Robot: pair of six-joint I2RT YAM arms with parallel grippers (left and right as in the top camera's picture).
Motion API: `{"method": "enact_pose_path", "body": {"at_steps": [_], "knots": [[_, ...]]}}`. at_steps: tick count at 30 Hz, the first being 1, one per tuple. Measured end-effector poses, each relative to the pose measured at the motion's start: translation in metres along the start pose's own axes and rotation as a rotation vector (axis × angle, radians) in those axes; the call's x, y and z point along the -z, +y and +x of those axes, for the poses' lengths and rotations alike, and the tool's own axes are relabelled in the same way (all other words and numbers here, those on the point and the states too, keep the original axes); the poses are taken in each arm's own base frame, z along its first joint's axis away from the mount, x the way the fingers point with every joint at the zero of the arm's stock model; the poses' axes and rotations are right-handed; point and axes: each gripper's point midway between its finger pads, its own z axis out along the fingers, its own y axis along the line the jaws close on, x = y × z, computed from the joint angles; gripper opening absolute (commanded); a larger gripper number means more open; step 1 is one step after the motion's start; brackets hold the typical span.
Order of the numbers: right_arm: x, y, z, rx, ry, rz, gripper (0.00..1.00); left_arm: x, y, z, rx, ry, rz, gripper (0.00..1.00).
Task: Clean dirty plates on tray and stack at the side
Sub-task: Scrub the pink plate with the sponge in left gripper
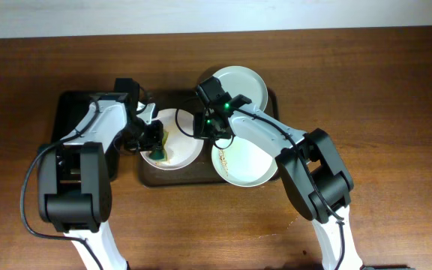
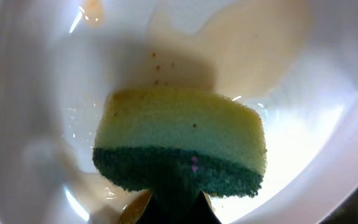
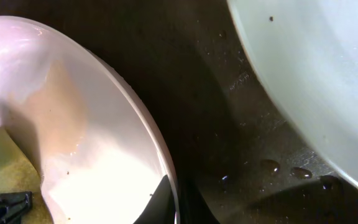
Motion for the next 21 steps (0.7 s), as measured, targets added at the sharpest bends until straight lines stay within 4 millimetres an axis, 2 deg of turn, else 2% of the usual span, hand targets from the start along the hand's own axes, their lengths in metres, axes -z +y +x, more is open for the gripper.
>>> {"method": "enact_pose_path", "body": {"at_steps": [4,10,13,15,19,21], "knots": [[0.0,0.002,-0.003,-0.012,0.012,-0.049,0.04,-0.001,-0.011,-0.019,-0.049,-0.079,0.078,0.01],[-0.006,0.007,-0.004,-0.032,0.083,-0.198,0.04,-0.004,-0.018,-0.033,-0.061,-0.127,0.161,0.01],[-0.006,0.007,-0.005,-0.027,0.082,-0.205,0.04,-0.013,-0.044,-0.053,-0.08,-0.183,0.358,0.01],[-0.006,0.007,-0.005,-0.026,0.082,-0.206,0.04,-0.016,-0.052,-0.064,-0.057,-0.211,0.422,0.01],[-0.006,0.008,-0.006,-0.021,0.079,-0.212,0.04,-0.016,-0.043,-0.073,0.068,-0.212,0.363,0.01],[-0.007,0.01,-0.005,-0.019,0.085,-0.223,0.04,-0.012,-0.028,-0.074,0.207,-0.187,0.253,0.01]]}}
